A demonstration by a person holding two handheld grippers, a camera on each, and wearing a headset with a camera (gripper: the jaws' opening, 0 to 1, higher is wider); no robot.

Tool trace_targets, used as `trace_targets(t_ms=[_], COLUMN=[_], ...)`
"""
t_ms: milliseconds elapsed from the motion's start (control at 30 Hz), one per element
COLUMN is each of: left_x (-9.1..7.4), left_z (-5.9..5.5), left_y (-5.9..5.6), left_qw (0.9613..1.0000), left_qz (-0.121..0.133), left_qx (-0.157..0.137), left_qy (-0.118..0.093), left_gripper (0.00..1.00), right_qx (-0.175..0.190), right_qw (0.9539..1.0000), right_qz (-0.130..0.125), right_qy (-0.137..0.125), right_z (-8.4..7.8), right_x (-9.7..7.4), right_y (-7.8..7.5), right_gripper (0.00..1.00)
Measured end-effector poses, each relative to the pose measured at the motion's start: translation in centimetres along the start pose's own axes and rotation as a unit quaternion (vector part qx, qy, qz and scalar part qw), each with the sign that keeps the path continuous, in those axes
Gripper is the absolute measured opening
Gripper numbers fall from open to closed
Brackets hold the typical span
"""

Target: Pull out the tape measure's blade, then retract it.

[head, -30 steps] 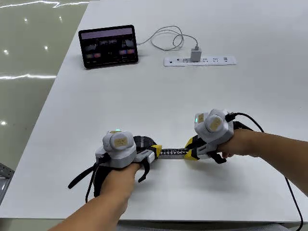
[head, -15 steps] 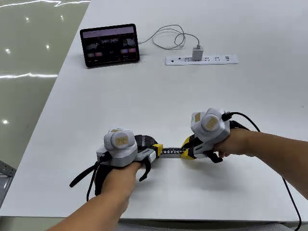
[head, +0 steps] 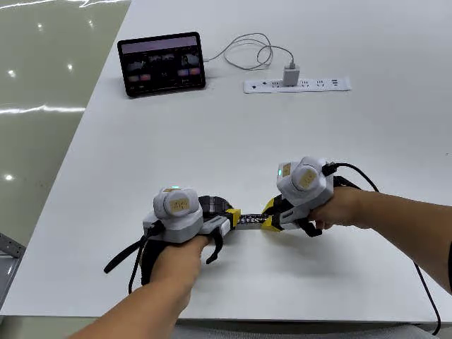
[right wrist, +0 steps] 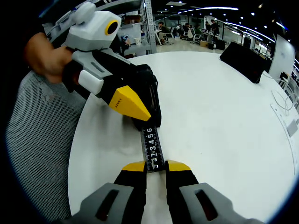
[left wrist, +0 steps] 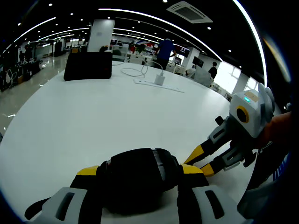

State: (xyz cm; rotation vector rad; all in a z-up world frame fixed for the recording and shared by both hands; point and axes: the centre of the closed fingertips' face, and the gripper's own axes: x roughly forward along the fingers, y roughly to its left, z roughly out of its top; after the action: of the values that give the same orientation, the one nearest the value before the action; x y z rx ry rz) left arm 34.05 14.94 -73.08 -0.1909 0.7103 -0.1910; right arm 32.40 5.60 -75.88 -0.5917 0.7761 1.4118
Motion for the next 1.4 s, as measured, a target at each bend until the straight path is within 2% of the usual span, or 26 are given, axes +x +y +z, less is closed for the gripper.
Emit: trace_targets(t_ms=[367, 833, 1100, 1400], left_x=[0.07, 0.08, 0.08, -0.04], left_z=[-0.01, 0.02, 0.02, -0.14], left_y=[-0.02, -0.05, -0.09, -0.35], left_qw=[1.0000, 1.0000, 0.9999, 0.9991], left_qz=[-0.002, -0.005, -0.003, 0.011], left_qx=[-0.003, 0.000, 0.010, 0.039], left_qy=[0.000, 0.000, -0.005, -0.013], left_gripper=[0.60, 0.61, 0.62, 0.63], right_qx=[0.017, 0.021, 0.016, 0.015], right_qw=[0.9998, 0.9998, 0.9998, 0.9998], right_qz=[0.001, -0.004, -0.008, -0.011], right_qy=[-0.004, -0.005, -0.008, -0.011], right_z=[0.42, 0.78, 0.81, 0.81], right_x=[0.23, 0.76, 0.76, 0.76], right_y=[0.20, 0.29, 0.45, 0.48], right_gripper=[0.10, 0.11, 0.12, 0.12])
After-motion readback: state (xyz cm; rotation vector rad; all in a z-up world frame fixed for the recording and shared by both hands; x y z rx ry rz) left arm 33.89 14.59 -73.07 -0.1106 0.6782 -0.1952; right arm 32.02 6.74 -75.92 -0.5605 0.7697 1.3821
